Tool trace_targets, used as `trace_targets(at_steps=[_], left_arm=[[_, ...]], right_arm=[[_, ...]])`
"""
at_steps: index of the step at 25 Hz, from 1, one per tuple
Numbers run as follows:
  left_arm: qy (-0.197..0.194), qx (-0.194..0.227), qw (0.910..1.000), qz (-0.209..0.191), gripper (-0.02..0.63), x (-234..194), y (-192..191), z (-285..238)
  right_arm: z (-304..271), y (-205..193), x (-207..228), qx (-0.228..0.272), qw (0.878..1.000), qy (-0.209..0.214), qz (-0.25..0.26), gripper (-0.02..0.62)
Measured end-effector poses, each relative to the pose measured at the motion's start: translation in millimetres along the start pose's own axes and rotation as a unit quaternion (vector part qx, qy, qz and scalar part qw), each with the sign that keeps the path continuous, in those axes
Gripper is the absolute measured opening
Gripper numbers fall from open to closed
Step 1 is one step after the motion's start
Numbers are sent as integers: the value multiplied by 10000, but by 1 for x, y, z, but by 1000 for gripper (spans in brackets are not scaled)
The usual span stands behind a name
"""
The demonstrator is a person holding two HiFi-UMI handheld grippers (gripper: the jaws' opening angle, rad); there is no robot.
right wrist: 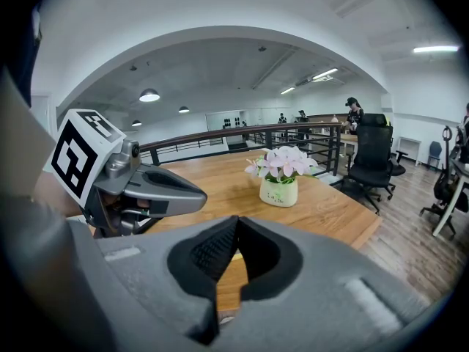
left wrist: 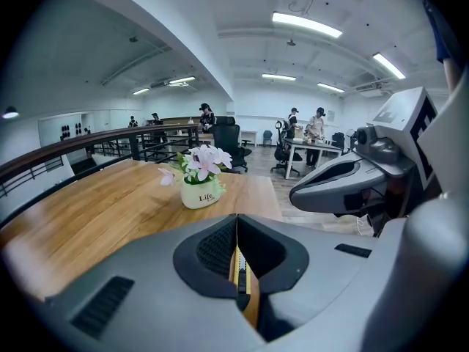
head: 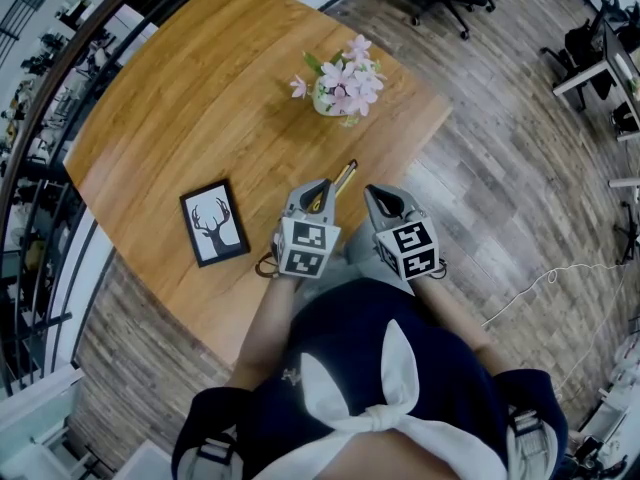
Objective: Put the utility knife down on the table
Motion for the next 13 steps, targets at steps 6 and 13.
trace_targets(at_steps=[6,13], left_arm=[[19,-25,10000,-43,20,-1,-2,-1],[-8,-84,10000,-27,20,-2,-4,-2]], right_arm=[[-1,-3,1,-18,10000,-16,-37,-3],[-3,-4,1,-37,10000,-25,-80,-3]])
Point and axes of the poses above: the fingertips, and each gripper's own axes: z backward along the fingers, x to its right, y out of its top, the point moved 10 cm from there along z, backward along the fingers, and after that the axes turned 1 degree about z, right-handed, at the moved point
